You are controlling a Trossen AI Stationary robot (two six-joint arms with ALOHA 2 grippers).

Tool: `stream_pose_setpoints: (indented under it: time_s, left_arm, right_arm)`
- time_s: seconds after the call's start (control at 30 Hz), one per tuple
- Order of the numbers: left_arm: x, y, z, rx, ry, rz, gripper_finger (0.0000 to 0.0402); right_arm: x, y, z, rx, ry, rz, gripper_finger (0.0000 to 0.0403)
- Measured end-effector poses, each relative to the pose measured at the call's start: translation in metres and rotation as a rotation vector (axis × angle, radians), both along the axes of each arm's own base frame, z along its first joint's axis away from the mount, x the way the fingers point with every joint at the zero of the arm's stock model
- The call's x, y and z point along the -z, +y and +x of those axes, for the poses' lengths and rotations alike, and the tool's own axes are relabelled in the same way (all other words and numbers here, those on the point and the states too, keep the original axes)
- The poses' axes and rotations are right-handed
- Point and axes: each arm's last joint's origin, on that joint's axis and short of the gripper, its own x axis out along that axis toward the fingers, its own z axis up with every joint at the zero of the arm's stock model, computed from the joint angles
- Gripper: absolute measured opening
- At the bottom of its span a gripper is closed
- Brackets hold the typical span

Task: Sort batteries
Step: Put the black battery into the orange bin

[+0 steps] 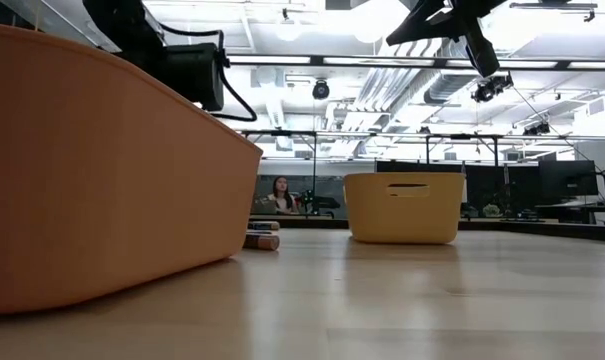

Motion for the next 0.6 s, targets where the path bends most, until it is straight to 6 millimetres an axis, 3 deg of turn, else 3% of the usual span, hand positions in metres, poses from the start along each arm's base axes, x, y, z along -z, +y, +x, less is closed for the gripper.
stream_pose_setpoints:
  time_s: [0.03,0.13,0.37,0.53,0.6]
  left_arm:
    - [-0.003,0.0,0.0,0.017,-0.016,-0.007,0.0029]
    - [-0.019,-0.001,-0.004,0.063,-0.074,-0.024,0.0031]
    - [-0.083,-0.003,-0.021,0.202,-0.371,-0.001,0.0029]
    - [-0.137,-0.026,-0.027,0.473,-0.758,-0.047,0.0029]
    - [-0.149,-0.04,-0.028,0.584,-0.839,-0.07,0.0029]
  right_arm:
    - [0.0,0.0,0.0,0.0,0.001,0.0,0.0]
    - [0.0,0.0,0.0,0.0,0.003,-0.002,0.0]
    - [0.001,0.0,0.0,0.001,0.007,-0.002,0.0]
    - [0.001,0.0,0.0,0.008,0.006,-0.006,0.0]
    - [0.001,0.0,0.0,0.007,0.007,-0.007,0.0]
